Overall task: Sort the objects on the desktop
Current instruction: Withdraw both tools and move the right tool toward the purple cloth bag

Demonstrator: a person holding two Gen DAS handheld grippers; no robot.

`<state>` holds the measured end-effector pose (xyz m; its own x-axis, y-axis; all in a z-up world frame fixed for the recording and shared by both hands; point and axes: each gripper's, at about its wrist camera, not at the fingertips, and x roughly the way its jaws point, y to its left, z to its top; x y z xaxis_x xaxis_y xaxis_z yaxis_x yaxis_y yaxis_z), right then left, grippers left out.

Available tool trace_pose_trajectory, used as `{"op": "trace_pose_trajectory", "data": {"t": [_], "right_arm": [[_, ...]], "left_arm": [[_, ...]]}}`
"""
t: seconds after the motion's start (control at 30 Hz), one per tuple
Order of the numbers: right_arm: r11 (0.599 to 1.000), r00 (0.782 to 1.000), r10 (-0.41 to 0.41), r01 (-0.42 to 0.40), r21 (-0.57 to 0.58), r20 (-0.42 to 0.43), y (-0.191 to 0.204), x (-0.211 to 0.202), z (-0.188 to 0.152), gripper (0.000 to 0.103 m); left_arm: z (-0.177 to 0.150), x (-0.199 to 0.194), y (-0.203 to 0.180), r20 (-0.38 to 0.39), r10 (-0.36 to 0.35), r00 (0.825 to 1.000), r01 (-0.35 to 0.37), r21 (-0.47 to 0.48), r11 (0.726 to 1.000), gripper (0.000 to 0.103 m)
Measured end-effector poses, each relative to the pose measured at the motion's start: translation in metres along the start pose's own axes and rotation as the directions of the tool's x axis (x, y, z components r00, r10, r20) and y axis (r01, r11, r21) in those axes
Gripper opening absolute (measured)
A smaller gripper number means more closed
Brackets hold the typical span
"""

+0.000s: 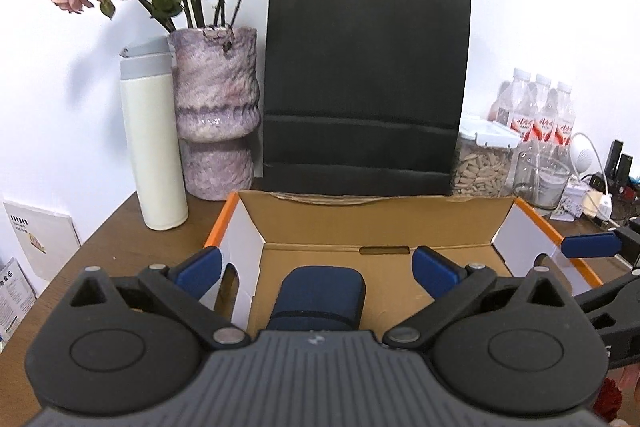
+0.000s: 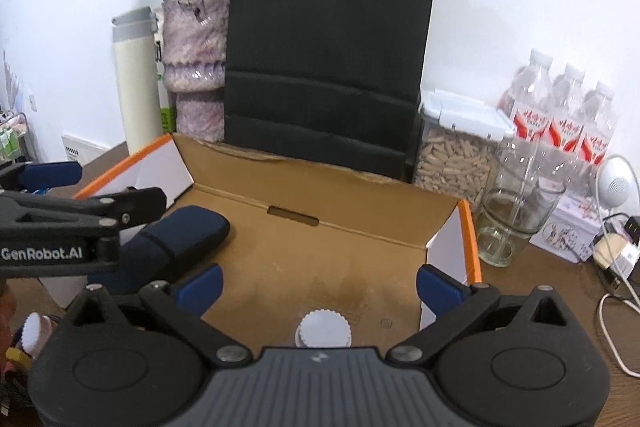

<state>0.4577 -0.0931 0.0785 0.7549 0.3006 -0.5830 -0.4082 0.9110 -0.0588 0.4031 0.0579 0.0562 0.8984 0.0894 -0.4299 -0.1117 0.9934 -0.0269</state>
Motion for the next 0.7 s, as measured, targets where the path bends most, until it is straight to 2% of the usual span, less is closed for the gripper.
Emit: {"op": "trace_pose_trajectory", "data": {"t": [0.23, 0.7], "right_arm": [[1.0, 0.999, -0.007, 0.008, -0.017, 0.047, 0.006, -0.028, -0.004, 0.103], [1.0, 0.994, -0.028, 0.029, -0.01, 0.101, 0.013, -0.09, -0.03, 0.103]], "left_arm": [[-0.002, -0.027, 0.003, 0.044, -0.007, 0.999, 0.007, -0.007, 1.0, 0.103], [-0.02, -0.083, 0.01, 0.082, -0.014, 0.997, 0.014, -0.002, 1.0, 0.103]]}}
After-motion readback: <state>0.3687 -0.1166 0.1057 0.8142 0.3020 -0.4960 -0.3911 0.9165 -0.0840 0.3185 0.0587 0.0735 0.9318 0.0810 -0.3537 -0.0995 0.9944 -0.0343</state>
